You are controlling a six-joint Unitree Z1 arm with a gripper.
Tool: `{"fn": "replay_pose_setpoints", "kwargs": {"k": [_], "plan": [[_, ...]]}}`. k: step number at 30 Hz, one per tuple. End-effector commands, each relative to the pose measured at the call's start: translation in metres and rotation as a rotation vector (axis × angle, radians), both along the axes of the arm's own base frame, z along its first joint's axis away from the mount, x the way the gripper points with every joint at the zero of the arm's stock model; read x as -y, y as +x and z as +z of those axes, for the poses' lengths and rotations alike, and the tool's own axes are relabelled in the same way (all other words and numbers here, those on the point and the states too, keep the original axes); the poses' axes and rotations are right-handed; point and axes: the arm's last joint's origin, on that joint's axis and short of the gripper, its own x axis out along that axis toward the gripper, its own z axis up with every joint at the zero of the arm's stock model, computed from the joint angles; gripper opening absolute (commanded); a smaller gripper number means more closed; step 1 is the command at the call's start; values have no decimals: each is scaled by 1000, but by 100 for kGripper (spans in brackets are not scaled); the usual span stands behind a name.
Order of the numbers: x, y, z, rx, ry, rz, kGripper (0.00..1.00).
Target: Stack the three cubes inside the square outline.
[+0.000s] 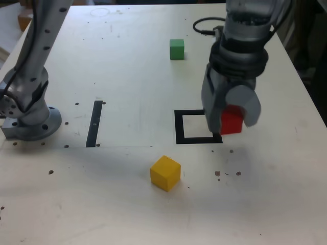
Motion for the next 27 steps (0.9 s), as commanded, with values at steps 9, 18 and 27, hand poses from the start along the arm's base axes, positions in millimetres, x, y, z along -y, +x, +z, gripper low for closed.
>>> {"fn": "replay_pose_setpoints", "kwargs": {"k": [9, 18, 27], "plan": [[-33, -33, -3, -92, 58, -121, 17], [-62, -50, -20, -79, 56, -59, 17], [-63, -44, -28, -71, 15, -45, 17]]}}
